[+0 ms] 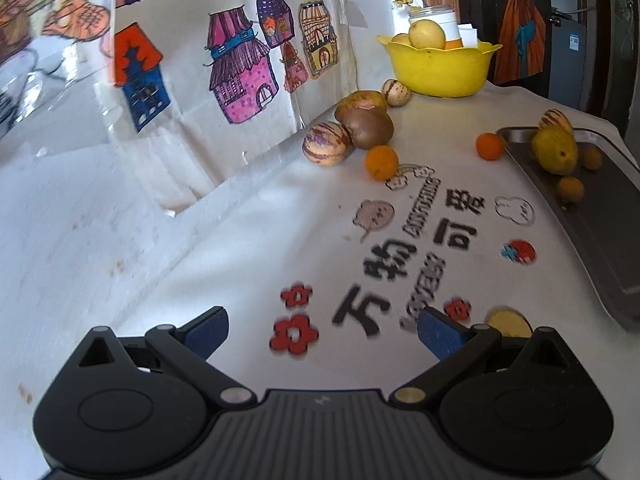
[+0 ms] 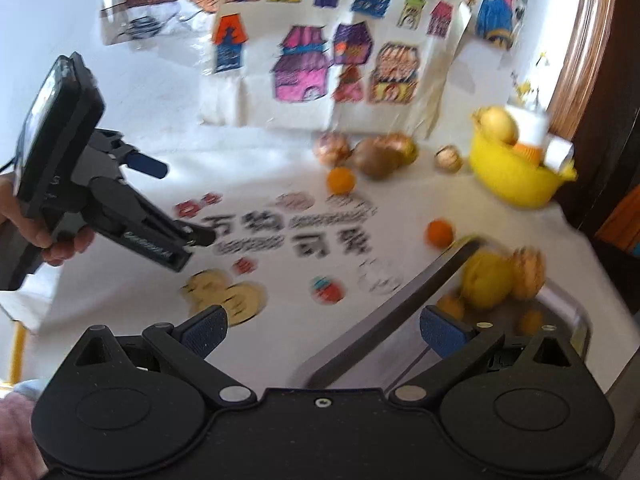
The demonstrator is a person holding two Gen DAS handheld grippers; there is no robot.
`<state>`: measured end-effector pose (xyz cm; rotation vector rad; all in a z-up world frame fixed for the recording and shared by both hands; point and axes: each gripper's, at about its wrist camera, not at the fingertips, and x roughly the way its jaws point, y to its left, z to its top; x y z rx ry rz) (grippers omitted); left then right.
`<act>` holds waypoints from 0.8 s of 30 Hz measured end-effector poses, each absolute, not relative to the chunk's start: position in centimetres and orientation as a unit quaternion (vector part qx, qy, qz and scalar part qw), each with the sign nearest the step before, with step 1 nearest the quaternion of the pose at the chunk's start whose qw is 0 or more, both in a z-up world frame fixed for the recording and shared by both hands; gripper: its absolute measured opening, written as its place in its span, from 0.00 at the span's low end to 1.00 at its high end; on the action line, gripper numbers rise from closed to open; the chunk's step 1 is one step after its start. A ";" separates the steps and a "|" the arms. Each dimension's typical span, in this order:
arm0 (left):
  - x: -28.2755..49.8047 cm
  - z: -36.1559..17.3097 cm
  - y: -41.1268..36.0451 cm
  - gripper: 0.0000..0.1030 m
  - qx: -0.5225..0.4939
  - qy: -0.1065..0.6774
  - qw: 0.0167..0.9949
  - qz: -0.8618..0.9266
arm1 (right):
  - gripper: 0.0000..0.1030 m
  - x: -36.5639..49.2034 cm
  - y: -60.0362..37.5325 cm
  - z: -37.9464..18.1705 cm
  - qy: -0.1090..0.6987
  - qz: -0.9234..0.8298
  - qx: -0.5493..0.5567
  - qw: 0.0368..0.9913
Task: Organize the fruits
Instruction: 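Move the left tool toward the orange while the right tool approaches another orange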
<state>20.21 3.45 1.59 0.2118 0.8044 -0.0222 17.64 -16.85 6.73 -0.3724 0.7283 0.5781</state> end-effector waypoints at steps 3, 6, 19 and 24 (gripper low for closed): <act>21.8 1.7 3.2 1.00 0.106 0.384 0.917 -0.011 | 0.99 20.1 -17.4 6.7 0.337 0.269 -0.198 0.881; 23.5 1.7 3.0 1.00 0.102 0.375 0.921 -0.013 | 0.99 22.8 -17.8 6.6 0.321 0.260 -0.223 0.883; 30.4 0.5 1.3 1.00 0.059 0.347 0.936 -0.023 | 0.95 31.9 -17.0 2.6 0.325 0.253 -0.276 0.868; 32.4 -0.3 1.0 1.00 0.045 0.349 0.935 -0.029 | 0.88 33.9 -17.1 1.6 0.331 0.252 -0.266 0.870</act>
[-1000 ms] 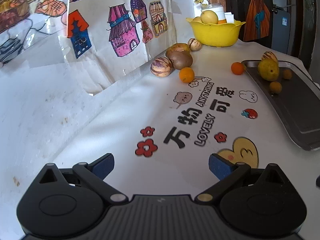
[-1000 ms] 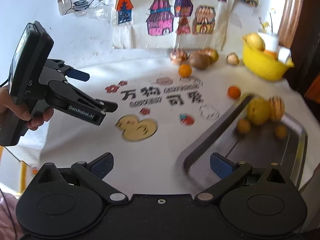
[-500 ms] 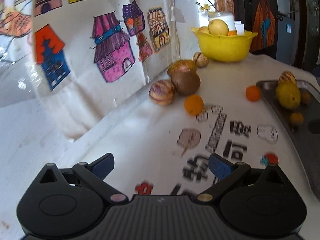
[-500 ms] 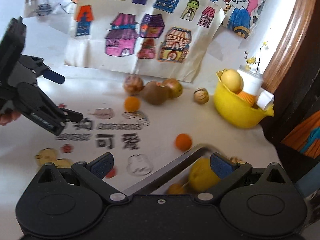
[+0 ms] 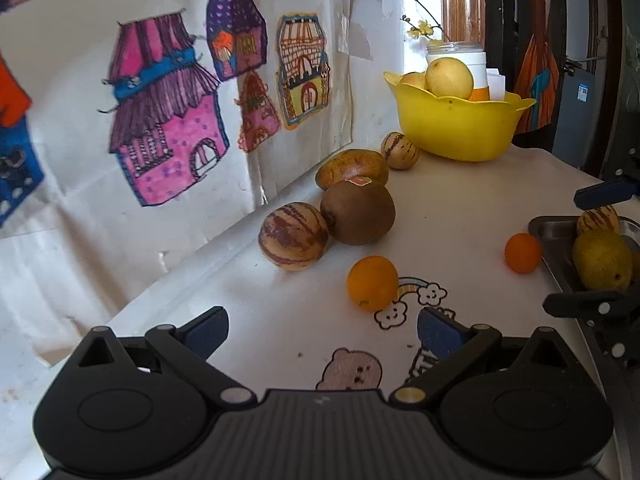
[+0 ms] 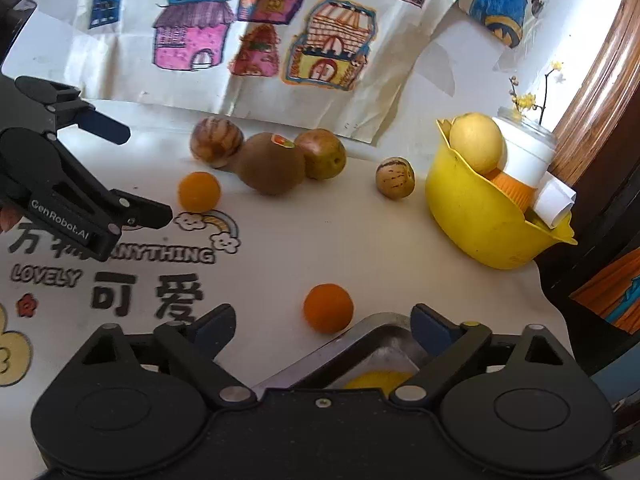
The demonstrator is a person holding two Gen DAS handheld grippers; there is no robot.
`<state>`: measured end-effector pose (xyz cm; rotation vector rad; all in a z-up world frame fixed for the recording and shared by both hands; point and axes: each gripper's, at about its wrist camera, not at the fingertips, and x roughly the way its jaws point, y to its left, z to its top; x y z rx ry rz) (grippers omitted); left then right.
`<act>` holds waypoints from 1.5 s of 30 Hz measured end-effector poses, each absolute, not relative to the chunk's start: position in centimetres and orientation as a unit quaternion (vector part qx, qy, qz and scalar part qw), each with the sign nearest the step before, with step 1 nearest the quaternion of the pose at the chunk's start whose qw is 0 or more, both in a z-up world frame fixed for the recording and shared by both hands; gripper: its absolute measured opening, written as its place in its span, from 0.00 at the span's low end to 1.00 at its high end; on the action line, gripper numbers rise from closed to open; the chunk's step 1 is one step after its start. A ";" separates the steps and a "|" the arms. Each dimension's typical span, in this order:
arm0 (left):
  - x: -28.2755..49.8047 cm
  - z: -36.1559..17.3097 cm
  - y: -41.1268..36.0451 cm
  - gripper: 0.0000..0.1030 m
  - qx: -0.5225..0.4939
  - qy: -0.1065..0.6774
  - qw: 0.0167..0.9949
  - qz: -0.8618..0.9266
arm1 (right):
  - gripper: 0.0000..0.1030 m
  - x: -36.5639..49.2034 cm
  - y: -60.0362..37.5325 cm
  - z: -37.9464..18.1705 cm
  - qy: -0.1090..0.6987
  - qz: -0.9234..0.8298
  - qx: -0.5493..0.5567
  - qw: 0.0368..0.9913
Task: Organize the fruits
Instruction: 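Move the left tool toward the orange while the right tool approaches another orange, then close the left tool on its orange while the right tool grasps the other orange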
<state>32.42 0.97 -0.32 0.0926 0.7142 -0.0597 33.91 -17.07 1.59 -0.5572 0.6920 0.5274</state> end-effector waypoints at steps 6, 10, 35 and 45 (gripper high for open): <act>33.8 -1.0 1.1 0.99 0.021 0.352 0.935 -0.044 | 0.79 35.5 -17.3 0.9 0.340 0.265 -0.248 0.867; 34.4 -1.1 0.9 0.97 0.011 0.349 0.935 -0.054 | 0.70 35.9 -17.2 0.5 0.343 0.268 -0.246 0.866; 35.5 -1.4 0.1 0.41 -0.018 0.352 0.931 -0.094 | 0.42 37.5 -17.6 -0.3 0.366 0.272 -0.201 0.867; 34.7 -1.2 -0.4 0.34 -0.023 0.353 0.930 -0.095 | 0.34 36.9 -17.7 -0.2 0.359 0.262 -0.191 0.875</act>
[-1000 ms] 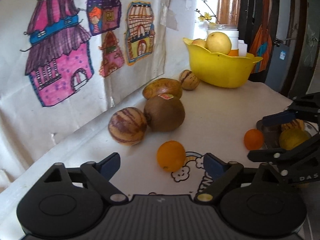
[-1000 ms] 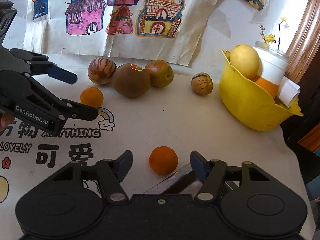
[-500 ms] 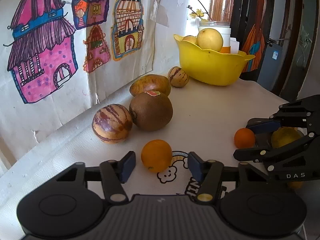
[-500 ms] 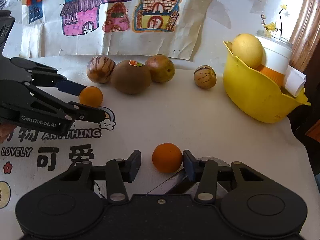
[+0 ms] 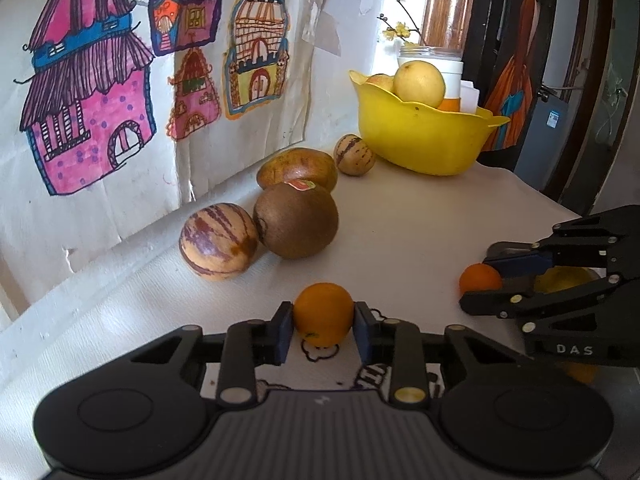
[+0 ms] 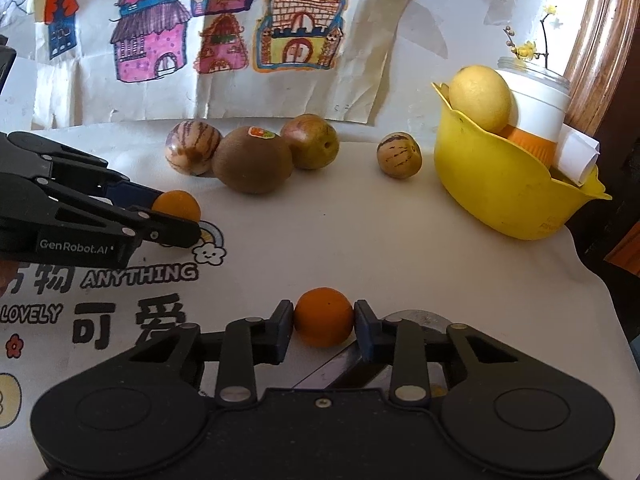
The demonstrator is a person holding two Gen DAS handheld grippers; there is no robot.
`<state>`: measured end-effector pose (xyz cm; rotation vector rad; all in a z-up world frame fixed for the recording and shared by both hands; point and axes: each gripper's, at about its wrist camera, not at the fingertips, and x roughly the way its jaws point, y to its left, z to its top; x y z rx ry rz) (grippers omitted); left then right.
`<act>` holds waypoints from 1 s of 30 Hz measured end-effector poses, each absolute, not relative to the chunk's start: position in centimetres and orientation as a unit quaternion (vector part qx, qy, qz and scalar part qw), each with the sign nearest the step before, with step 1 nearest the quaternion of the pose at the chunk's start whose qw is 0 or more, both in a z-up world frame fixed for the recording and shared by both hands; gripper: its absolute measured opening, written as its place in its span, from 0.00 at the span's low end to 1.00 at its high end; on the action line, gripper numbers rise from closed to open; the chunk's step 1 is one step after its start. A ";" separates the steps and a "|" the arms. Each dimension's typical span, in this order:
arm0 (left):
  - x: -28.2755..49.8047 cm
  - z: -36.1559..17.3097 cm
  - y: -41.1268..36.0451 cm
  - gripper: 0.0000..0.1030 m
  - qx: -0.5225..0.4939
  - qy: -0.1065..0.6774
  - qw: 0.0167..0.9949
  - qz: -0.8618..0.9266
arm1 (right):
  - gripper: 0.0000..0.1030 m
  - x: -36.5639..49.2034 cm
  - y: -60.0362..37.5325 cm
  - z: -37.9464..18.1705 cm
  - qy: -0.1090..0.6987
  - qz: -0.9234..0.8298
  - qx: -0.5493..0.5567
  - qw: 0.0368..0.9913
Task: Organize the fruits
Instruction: 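Close the left tool on its orange while the right tool grasps the other orange, then carry the orange with the left tool while the right tool carries its orange to the tray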
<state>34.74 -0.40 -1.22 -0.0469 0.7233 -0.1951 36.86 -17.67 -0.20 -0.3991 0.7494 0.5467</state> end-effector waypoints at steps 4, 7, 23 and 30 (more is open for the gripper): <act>34.0 -0.8 -0.7 0.34 -0.023 0.352 0.930 -0.098 | 0.34 35.6 -17.8 0.1 0.350 0.268 -0.189 0.878; 33.3 -0.3 -0.9 0.34 -0.023 0.348 0.932 -0.100 | 0.34 34.3 -18.2 0.7 0.337 0.269 -0.179 0.884; 28.1 2.1 -5.3 0.34 -0.023 0.338 0.929 -0.151 | 0.34 25.1 -24.5 3.8 0.283 0.249 -0.139 0.916; 25.6 2.1 -8.4 0.34 -0.016 0.336 0.923 -0.187 | 0.34 22.2 -27.4 2.6 0.268 0.232 -0.140 0.925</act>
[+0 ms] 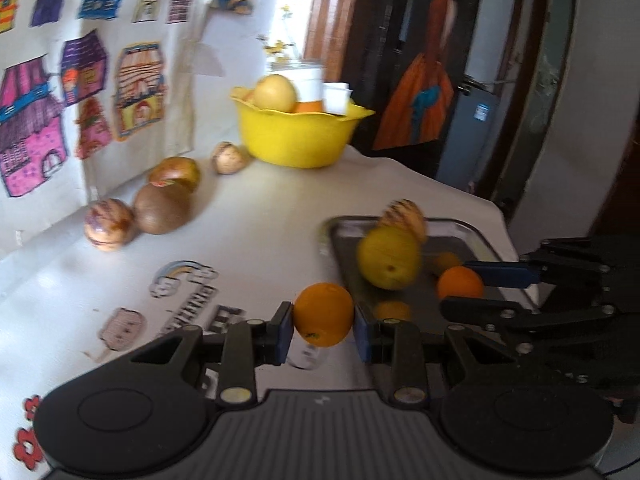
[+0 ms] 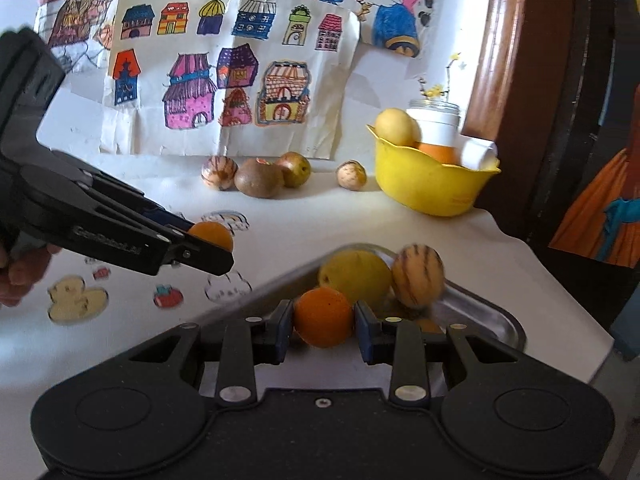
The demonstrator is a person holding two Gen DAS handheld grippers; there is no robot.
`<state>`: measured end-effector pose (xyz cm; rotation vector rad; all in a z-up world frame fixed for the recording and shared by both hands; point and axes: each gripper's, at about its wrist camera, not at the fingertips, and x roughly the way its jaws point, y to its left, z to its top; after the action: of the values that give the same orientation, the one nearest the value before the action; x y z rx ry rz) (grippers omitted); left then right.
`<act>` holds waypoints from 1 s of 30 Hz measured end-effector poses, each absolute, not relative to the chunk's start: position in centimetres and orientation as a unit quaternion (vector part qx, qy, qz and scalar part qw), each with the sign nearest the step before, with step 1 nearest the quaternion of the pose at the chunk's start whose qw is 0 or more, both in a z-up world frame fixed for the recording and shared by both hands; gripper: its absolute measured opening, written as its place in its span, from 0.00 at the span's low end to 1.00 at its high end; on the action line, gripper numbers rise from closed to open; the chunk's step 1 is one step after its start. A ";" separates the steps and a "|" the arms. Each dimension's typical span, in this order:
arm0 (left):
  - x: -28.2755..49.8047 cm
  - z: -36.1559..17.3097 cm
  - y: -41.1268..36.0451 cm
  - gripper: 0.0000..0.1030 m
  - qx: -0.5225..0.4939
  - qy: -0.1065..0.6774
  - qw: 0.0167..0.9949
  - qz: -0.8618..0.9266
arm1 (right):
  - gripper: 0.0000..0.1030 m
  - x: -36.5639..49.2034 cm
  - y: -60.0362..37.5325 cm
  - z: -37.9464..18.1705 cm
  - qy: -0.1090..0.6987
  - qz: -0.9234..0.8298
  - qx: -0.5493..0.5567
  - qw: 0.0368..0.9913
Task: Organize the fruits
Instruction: 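Carry the orange with the left tool while the right tool carries its orange to the tray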
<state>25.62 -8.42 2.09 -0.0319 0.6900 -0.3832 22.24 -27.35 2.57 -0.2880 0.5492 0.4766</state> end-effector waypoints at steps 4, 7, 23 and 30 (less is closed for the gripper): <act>24.7 1.6 -10.3 0.34 -0.006 0.348 0.914 -0.209 | 0.34 21.3 -28.8 1.2 0.277 0.224 -0.130 0.925; 24.3 1.2 -11.3 0.34 0.000 0.358 0.908 -0.219 | 0.34 20.5 -29.7 0.4 0.279 0.216 -0.132 0.926; 24.4 0.0 -13.3 0.34 0.022 0.372 0.902 -0.218 | 0.34 19.1 -30.5 -0.8 0.268 0.219 -0.133 0.929; 24.8 -0.2 -13.4 0.34 0.014 0.380 0.899 -0.219 | 0.34 19.1 -30.5 -0.8 0.268 0.218 -0.131 0.929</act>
<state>24.76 -13.44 -0.16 0.0292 0.7873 -0.4525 19.14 -30.51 -0.79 -0.2685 0.5496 0.4456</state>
